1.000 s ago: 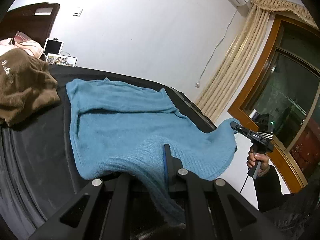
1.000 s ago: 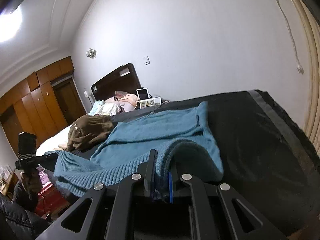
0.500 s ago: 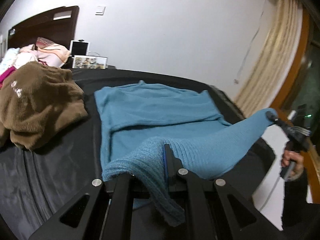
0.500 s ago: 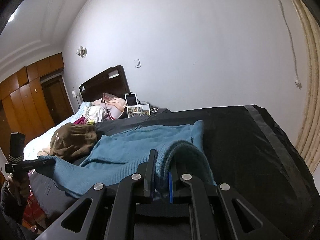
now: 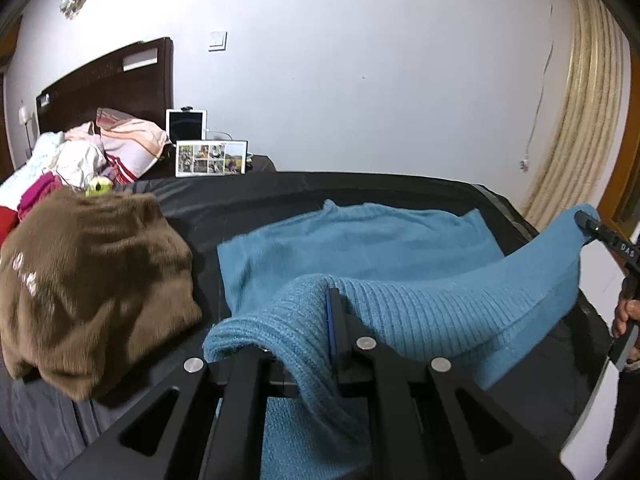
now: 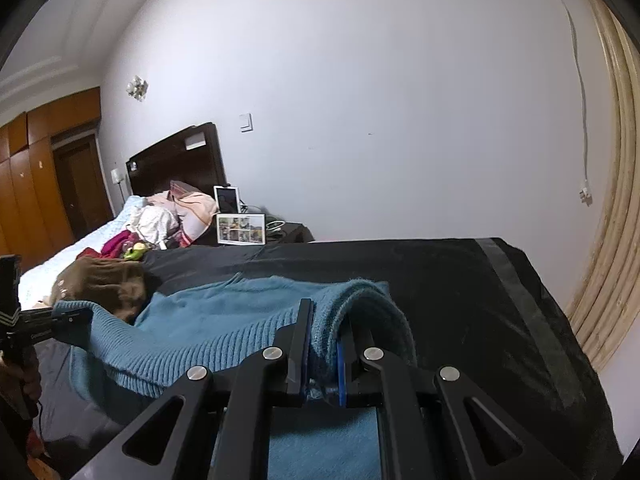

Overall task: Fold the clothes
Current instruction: 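Carry the lifted hem over the sweater body toward the collar with both grippers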

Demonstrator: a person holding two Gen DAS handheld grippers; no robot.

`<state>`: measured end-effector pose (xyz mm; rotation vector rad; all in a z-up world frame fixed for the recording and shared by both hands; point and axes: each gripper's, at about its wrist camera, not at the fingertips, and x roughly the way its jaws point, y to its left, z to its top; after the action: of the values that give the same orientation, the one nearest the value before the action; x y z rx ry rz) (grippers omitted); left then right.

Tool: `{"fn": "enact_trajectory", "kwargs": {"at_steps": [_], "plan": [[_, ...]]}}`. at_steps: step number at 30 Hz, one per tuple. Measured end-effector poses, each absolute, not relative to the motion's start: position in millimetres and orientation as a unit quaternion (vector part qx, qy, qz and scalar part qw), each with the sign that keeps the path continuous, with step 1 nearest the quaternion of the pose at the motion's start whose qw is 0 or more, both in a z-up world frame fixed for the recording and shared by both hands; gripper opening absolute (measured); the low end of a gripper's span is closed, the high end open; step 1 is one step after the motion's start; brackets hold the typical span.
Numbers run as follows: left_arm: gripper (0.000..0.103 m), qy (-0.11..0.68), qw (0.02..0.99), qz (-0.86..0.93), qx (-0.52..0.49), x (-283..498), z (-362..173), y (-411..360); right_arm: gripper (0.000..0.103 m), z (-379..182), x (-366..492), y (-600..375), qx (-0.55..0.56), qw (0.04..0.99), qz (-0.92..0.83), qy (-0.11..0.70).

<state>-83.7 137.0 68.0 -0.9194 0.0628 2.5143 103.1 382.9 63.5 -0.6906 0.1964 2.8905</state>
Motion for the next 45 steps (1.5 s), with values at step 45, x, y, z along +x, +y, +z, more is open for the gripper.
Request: {"fn": "enact_trajectory", "kwargs": {"at_steps": [45], "plan": [[0.012,0.078,0.158,0.904,-0.389,-250,-25,182,0.010,-55,-112,438,-0.367,0.170,0.911,0.078]]}}
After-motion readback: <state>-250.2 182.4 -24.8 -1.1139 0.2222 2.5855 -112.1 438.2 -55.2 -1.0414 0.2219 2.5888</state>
